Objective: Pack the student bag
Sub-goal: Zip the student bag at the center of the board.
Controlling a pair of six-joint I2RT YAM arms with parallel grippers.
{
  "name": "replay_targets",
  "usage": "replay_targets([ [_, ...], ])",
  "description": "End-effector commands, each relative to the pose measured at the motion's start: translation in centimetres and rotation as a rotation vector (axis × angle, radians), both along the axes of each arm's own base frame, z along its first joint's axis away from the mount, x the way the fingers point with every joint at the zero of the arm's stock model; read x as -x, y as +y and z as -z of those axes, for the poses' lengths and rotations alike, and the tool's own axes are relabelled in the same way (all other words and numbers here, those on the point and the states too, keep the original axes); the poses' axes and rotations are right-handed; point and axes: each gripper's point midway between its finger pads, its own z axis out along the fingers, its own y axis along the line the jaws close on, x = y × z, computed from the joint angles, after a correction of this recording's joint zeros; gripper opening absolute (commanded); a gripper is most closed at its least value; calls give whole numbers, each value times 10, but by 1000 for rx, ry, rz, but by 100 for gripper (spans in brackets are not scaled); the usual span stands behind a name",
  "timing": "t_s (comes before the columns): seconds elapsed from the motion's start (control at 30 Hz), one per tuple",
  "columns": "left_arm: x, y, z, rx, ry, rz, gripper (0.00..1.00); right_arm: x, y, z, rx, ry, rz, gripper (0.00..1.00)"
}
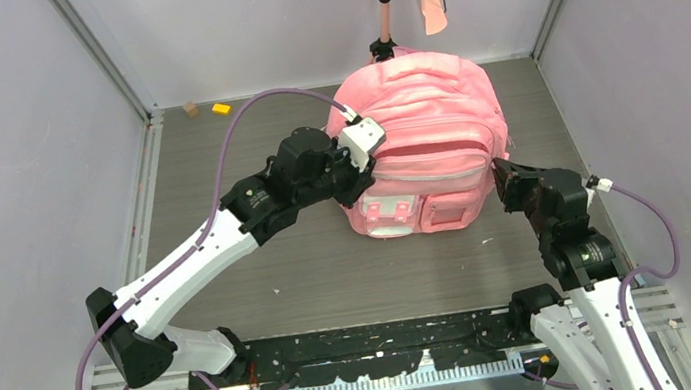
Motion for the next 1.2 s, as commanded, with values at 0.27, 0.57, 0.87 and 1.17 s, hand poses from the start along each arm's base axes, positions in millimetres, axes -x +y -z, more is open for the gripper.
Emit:
replay_targets([
  [0.27,4,-8,-8,53,7,23,22,-8,0,-72,-16,-198,6,19],
  [0.57,4,-9,-6,51,12,22,23,-10,14,-71,-43,-195,-45,22],
  [0.87,4,-7,-7,49,11,16,24,-12,22,-77,-48,-212,-64,27],
  [1.17,1,-5,-6,41,2,0,23,-8,7,-87,50,-239,-6,1],
])
